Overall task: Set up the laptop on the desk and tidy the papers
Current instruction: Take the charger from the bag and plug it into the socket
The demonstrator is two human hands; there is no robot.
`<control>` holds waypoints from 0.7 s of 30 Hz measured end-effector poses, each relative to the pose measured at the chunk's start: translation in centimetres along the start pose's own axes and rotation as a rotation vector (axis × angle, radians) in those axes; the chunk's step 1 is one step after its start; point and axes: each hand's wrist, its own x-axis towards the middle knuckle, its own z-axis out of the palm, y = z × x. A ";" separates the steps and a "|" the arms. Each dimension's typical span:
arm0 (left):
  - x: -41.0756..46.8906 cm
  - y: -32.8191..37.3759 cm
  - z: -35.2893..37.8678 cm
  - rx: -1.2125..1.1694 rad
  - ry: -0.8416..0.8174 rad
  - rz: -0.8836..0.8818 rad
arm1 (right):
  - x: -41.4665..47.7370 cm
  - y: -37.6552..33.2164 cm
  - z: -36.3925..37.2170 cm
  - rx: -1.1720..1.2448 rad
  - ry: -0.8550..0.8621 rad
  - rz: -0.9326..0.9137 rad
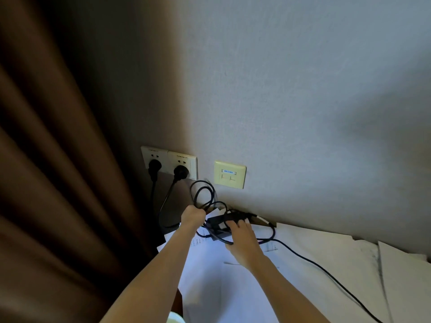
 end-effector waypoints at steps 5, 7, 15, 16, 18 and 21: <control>1.1 0.3 -0.9 0.247 0.123 0.073 | 1.6 -1.8 0.9 0.106 -0.041 -0.065; 1.8 0.0 -1.5 0.432 0.180 0.117 | 2.2 -1.9 1.0 0.094 -0.075 -0.096; 2.3 -1.7 -1.7 1.070 0.239 0.262 | 3.6 -0.6 1.0 -0.185 -0.200 -0.147; 2.0 -1.7 -1.5 1.082 0.276 0.319 | 3.7 -0.6 1.0 -0.207 -0.185 -0.138; 1.4 -1.6 -1.4 1.086 0.369 0.476 | 3.7 -0.9 1.3 -0.222 -0.111 -0.095; 0.8 -1.1 -1.1 1.111 0.364 0.835 | 3.7 -1.1 1.3 -0.208 0.059 -0.042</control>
